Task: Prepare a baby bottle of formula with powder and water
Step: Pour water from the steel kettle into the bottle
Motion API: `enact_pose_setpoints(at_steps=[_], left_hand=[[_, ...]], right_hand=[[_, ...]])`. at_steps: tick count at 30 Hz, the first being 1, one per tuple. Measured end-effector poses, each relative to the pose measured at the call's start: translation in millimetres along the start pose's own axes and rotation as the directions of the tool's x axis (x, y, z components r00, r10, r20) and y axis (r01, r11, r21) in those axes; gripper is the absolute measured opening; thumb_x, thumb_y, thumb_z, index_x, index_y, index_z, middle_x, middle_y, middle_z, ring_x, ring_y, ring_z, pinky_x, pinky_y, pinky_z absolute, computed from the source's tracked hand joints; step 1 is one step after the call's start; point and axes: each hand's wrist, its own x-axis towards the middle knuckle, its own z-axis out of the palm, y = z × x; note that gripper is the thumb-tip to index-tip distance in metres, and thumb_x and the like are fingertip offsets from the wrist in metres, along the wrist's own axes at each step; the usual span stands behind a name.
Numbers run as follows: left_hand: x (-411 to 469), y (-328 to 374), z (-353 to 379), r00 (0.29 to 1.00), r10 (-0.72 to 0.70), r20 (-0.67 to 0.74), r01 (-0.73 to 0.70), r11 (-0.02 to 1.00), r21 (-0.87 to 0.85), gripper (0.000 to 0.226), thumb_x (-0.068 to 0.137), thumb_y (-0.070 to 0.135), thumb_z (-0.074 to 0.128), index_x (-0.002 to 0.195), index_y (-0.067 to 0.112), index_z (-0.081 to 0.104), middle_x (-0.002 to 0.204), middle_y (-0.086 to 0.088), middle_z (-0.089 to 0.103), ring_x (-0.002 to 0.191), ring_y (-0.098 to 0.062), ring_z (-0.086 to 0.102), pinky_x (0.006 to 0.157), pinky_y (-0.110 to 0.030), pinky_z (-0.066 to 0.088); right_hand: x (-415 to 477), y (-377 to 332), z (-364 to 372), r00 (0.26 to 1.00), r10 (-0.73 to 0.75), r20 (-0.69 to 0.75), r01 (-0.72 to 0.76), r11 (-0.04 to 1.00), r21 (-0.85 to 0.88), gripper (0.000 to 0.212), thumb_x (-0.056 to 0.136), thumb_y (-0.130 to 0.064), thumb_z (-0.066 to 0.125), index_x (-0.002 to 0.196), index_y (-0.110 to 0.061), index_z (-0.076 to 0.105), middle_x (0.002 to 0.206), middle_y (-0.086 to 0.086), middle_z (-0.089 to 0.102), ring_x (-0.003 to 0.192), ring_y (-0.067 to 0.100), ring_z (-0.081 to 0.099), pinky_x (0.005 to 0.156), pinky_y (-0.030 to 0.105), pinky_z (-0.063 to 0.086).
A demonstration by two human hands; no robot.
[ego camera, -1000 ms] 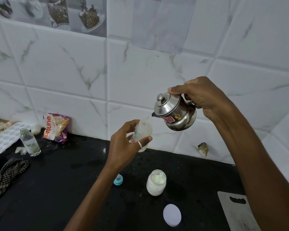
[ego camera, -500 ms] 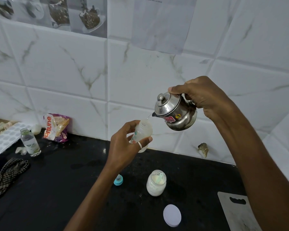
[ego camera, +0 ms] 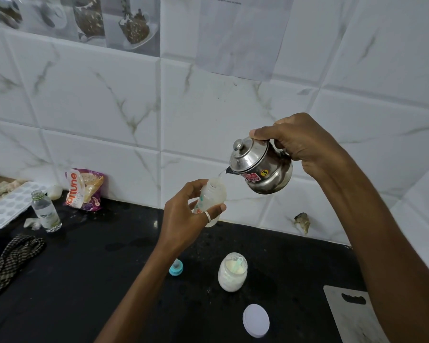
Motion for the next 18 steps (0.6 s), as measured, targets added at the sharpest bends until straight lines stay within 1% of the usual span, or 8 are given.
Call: enact_pose_setpoints(at_steps=[2, 5, 6, 8, 10, 13, 15, 18], left_hand=[[0.0, 0.0, 0.2, 1.000, 0.000, 0.001, 0.000, 1.000, 0.007, 0.056, 0.079, 0.030, 0.088, 0.127, 0.033, 0.058, 0.123, 0.018, 0.063, 0.119, -0.011, 0.061, 0.091, -0.010, 0.050], [-0.3, -0.4, 0.0, 1.000, 0.002, 0.006, -0.002, 1.000, 0.004, 0.056, 0.079, 0.029, 0.088, 0.127, 0.031, 0.059, 0.123, 0.017, 0.064, 0.119, -0.011, 0.061, 0.092, -0.011, 0.050], [-0.4, -0.5, 0.0, 1.000, 0.004, 0.006, -0.004, 1.000, 0.003, 0.056, 0.079, 0.029, 0.088, 0.128, 0.030, 0.059, 0.124, 0.016, 0.064, 0.119, -0.011, 0.061, 0.092, -0.012, 0.051], [-0.1, -0.8, 0.3, 1.000, 0.005, 0.006, -0.005, 1.000, 0.003, 0.057, 0.079, 0.030, 0.088, 0.128, 0.030, 0.059, 0.122, 0.018, 0.064, 0.117, -0.011, 0.062, 0.090, -0.011, 0.052], [0.0, -2.0, 0.2, 1.000, 0.004, 0.007, -0.004, 1.000, 0.008, 0.056, 0.079, 0.030, 0.088, 0.127, 0.032, 0.059, 0.120, 0.022, 0.063, 0.116, -0.009, 0.062, 0.089, -0.010, 0.052], [-1.3, -3.9, -0.6, 1.000, 0.006, 0.009, -0.006, 1.000, 0.008, 0.057, 0.079, 0.030, 0.088, 0.128, 0.032, 0.060, 0.120, 0.025, 0.062, 0.116, -0.007, 0.062, 0.090, -0.010, 0.052], [-1.2, -4.2, -0.7, 1.000, 0.008, 0.007, -0.008, 1.000, 0.004, 0.056, 0.079, 0.031, 0.088, 0.128, 0.032, 0.060, 0.120, 0.026, 0.063, 0.116, -0.006, 0.062, 0.091, -0.012, 0.052], [-0.3, -4.9, 0.0, 1.000, 0.001, 0.002, -0.001, 1.000, 0.001, 0.056, 0.078, 0.032, 0.088, 0.127, 0.032, 0.060, 0.121, 0.022, 0.064, 0.118, -0.008, 0.062, 0.095, -0.017, 0.053]], right_hand=[[0.4, -0.3, -0.4, 1.000, 0.000, 0.001, 0.000, 1.000, -0.001, 0.045, 0.079, -0.029, 0.084, 0.054, -0.016, 0.049, 0.053, -0.005, 0.034, 0.046, 0.008, 0.037, 0.037, 0.014, 0.029], [0.9, 0.6, -0.5, 1.000, 0.001, 0.002, -0.001, 1.000, -0.015, 0.042, 0.079, -0.030, 0.084, 0.058, -0.015, 0.051, 0.054, -0.004, 0.036, 0.049, 0.009, 0.039, 0.043, 0.018, 0.032], [0.9, 0.9, -0.4, 1.000, -0.001, 0.003, 0.001, 1.000, -0.014, 0.040, 0.079, -0.030, 0.084, 0.060, -0.014, 0.052, 0.056, -0.003, 0.036, 0.049, 0.008, 0.040, 0.042, 0.018, 0.033], [0.7, 1.1, 0.0, 1.000, -0.007, 0.005, 0.007, 1.000, -0.005, 0.038, 0.078, -0.029, 0.084, 0.063, -0.012, 0.054, 0.057, -0.001, 0.037, 0.043, 0.006, 0.039, 0.036, 0.013, 0.029], [0.8, 0.7, -0.5, 1.000, -0.010, 0.002, 0.010, 1.000, -0.008, 0.037, 0.078, -0.028, 0.084, 0.065, -0.011, 0.055, 0.058, 0.000, 0.036, 0.044, 0.007, 0.038, 0.034, 0.012, 0.026], [0.9, -0.4, -1.5, 1.000, -0.006, 0.008, 0.006, 1.000, -0.002, 0.041, 0.079, -0.027, 0.084, 0.060, -0.013, 0.051, 0.052, -0.005, 0.037, 0.040, 0.004, 0.037, 0.034, 0.012, 0.026], [0.6, -1.2, -1.4, 1.000, -0.005, 0.010, 0.005, 1.000, -0.008, 0.044, 0.079, -0.028, 0.084, 0.056, -0.015, 0.049, 0.046, -0.010, 0.037, 0.043, 0.005, 0.039, 0.038, 0.014, 0.030], [-0.6, -2.0, -0.1, 1.000, -0.011, 0.009, 0.011, 1.000, -0.012, 0.042, 0.080, -0.028, 0.084, 0.056, -0.014, 0.052, 0.054, -0.005, 0.040, 0.054, 0.011, 0.042, 0.051, 0.024, 0.033]])
